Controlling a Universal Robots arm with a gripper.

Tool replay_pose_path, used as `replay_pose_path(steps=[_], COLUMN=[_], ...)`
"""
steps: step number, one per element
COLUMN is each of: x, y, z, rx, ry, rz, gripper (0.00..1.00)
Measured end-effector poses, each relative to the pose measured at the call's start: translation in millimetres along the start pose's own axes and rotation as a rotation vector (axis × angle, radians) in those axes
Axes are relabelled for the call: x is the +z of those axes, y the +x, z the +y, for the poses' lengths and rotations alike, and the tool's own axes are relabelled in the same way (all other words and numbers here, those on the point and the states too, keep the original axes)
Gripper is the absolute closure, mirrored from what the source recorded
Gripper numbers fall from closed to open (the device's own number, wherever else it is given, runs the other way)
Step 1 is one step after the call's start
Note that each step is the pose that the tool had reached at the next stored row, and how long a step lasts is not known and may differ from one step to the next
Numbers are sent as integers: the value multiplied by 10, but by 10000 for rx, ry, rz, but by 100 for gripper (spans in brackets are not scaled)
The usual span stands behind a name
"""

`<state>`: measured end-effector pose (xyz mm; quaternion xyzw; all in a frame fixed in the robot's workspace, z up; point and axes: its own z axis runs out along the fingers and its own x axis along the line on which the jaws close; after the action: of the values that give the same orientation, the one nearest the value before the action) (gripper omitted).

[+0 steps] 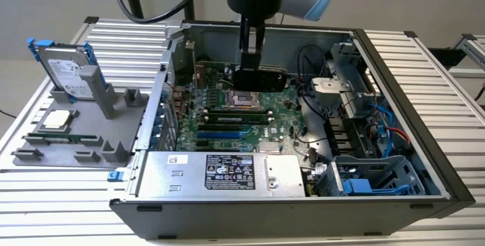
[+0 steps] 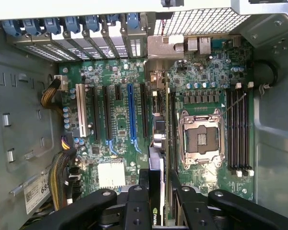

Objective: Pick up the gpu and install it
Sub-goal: 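Insert the gpu into the slot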

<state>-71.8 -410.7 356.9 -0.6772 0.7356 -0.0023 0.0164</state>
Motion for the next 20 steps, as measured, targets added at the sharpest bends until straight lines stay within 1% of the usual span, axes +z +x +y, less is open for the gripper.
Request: replay_pose_path(steps=[5, 12, 20], x=[21, 65, 107], y=[1, 1, 3], z=[1, 2, 3], rx=[0, -2, -3], ry=[1, 5, 8], rz=[16, 77, 105], gripper=[100, 100, 100])
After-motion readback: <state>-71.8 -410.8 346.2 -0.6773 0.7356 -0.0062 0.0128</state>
